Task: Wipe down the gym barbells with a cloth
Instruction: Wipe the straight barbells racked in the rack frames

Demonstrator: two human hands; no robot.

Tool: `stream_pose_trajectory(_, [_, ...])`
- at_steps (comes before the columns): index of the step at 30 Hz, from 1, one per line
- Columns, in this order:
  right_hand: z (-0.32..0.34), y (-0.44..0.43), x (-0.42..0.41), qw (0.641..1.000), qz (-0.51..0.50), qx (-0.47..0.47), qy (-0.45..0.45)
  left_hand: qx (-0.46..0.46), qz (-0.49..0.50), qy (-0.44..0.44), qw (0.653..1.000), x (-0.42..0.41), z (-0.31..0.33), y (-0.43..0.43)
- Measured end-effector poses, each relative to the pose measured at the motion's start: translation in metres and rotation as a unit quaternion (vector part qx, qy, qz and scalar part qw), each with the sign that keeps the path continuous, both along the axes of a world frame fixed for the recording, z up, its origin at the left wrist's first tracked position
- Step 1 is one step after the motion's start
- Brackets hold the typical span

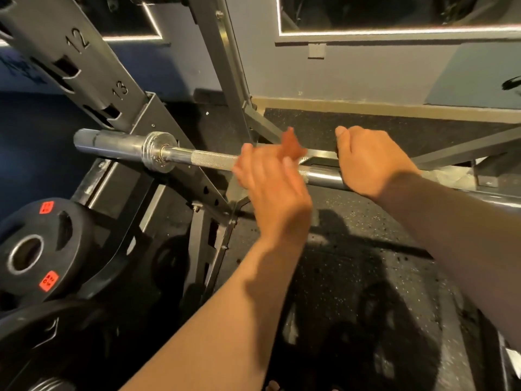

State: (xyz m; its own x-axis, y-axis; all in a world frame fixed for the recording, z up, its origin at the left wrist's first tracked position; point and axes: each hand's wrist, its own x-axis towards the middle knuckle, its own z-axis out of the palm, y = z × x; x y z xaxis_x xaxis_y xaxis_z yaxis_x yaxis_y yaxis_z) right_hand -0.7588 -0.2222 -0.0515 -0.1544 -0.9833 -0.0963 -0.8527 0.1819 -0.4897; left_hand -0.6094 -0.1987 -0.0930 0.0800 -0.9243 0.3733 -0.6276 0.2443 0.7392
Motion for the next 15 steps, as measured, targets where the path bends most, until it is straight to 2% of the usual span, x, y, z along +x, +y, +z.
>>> stream_pose_trajectory(4, [-0.003, 0.0, -0.001, 1.0, -0.009, -0.017, -0.01, 0.031, -0.12, -0.082, 0.989, 0.002, 0.001, 0.013])
stream_pose_trajectory(6, [-0.002, 0.001, -0.001, 0.999, -0.01, -0.019, -0.027, 0.017, -0.123, -0.128, 0.984, 0.027, 0.002, 0.001])
stream_pose_trajectory(7, [-0.003, 0.002, -0.001, 0.999, -0.01, -0.018, -0.031, 0.011, -0.1, -0.128, 0.987, 0.04, 0.001, -0.005])
stream_pose_trajectory(11, [-0.007, 0.002, -0.001, 0.999, -0.002, -0.035, 0.011, 0.008, 0.047, -0.021, 0.999, 0.039, 0.0, -0.019])
stream_pose_trajectory(13, [-0.007, 0.001, -0.001, 0.999, -0.006, -0.042, 0.033, -0.006, 0.044, -0.021, 0.999, 0.012, 0.002, -0.01])
stream_pose_trajectory(15, [-0.008, -0.002, -0.001, 0.998, -0.017, -0.043, 0.035, -0.008, -0.02, -0.042, 0.999, -0.014, 0.002, 0.007])
